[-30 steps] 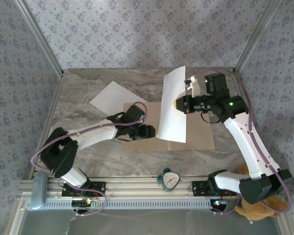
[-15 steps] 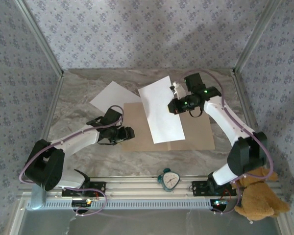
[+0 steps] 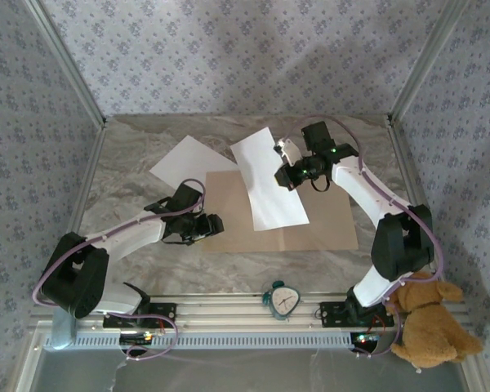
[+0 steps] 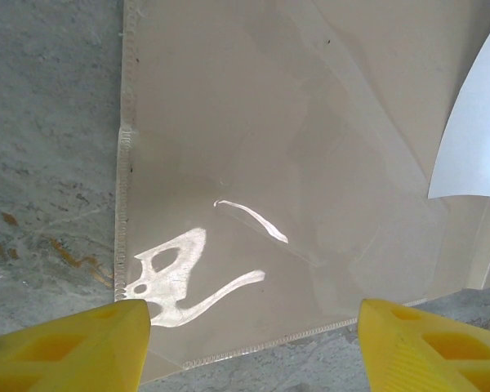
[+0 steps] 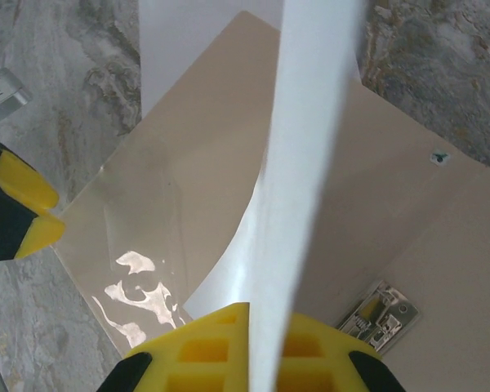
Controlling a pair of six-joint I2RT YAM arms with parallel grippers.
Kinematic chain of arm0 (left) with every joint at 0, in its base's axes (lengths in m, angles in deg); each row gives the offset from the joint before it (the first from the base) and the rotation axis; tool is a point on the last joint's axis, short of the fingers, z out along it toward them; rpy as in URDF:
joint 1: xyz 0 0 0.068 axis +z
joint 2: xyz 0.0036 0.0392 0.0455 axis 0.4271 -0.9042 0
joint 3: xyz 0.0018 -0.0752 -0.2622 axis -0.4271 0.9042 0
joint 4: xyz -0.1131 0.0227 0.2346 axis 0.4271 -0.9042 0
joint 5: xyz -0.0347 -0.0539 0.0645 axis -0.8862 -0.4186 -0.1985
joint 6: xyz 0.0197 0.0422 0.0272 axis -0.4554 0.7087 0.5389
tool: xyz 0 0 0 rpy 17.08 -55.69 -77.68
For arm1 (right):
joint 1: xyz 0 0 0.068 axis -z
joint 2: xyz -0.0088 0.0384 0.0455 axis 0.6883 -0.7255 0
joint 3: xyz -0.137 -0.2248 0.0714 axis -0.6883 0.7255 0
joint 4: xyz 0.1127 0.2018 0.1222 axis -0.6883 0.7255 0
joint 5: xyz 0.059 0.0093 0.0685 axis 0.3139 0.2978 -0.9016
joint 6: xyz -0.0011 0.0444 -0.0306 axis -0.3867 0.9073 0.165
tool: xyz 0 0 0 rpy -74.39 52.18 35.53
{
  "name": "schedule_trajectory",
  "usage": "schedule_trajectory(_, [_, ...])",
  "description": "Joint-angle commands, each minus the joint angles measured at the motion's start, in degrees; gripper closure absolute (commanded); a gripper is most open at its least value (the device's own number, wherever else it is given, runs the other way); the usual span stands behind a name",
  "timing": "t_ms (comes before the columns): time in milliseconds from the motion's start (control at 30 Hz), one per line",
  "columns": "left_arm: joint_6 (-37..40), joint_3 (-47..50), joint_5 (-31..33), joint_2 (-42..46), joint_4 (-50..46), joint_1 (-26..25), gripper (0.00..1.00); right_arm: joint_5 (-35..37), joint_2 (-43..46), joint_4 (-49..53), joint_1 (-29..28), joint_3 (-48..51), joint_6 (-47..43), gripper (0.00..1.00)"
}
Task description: Put the files into the folder
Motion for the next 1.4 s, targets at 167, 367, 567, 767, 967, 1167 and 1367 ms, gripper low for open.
schedule_trajectory(167, [-0.3,0.0,-1.5,0.4,0.9,0.1,0.31,-4.6,1.4,1.2,1.9,-2.3,-5.2,1.0])
schedule_trajectory(367, [-0.5,0.1,-1.6,-0.2,1.2,0.1,0.3,-6.5,2.3,2.0,3.4,-2.6,-5.5,1.0])
schedule_trajectory(567, [-0.6,0.0,-1.6,-0.4,1.3,0.0,0.3,-8.7,1.8,3.4,3.8,-2.0,-6.1,1.0])
schedule_trajectory(767, [-0.5,0.1,-1.9,0.1,1.6,0.1,0.29,-8.3,1.8,5.1,3.6,-2.3,-6.4,1.0])
schedule_trajectory(967, [-0.6,0.0,-1.9,0.2,1.3,0.0,0.29,-11.0,1.5,4.9,3.7,-0.8,-6.6,1.0])
schedule_trajectory(1167, [-0.4,-0.1,-1.7,0.8,0.7,0.1,0.29,-13.3,0.9,4.3,3.8,0.6,-6.8,1.0])
schedule_trajectory(1367, [-0.3,-0.2,-1.6,1.2,-0.1,0.1,0.29,-14.9,-1.9,4.1,4.1,0.8,-6.4,1.0])
